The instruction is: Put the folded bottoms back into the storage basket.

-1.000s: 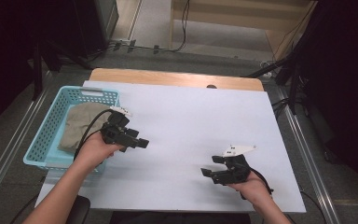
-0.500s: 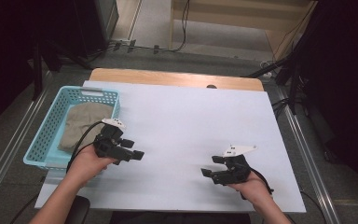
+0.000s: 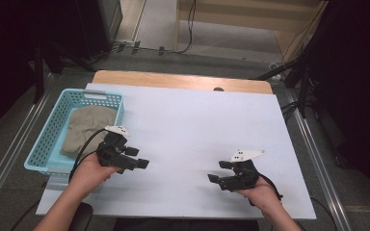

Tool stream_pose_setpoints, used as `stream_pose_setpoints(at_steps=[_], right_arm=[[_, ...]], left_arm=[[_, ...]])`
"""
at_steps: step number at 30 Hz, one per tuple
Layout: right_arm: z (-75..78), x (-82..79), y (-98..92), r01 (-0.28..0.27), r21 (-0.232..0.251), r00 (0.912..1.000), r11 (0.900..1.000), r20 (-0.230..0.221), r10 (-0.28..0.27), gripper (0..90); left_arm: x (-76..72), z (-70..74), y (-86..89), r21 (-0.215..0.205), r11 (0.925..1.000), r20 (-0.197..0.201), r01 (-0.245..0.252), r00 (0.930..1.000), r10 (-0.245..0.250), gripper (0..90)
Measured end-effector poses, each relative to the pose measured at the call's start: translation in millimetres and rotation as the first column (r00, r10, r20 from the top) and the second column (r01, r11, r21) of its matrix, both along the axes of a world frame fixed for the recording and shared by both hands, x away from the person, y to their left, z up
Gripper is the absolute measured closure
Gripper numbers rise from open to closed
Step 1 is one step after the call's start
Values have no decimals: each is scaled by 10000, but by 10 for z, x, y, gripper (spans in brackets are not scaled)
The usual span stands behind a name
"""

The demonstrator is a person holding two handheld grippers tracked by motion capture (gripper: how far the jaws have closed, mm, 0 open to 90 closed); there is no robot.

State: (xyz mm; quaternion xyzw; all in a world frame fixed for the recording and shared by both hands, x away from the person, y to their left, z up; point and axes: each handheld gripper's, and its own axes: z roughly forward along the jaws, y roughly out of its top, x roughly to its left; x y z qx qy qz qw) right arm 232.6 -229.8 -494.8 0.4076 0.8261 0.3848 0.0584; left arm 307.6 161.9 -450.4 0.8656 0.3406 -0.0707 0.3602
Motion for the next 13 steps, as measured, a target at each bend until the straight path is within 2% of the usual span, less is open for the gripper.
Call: stream_pose_setpoints(at_steps=[13], right_arm=[[7, -6, 3, -134, 66, 9999, 9999, 37, 134, 275]], left_arm=[[-3, -3, -4, -19, 9999, 41, 117, 9999, -117, 280]])
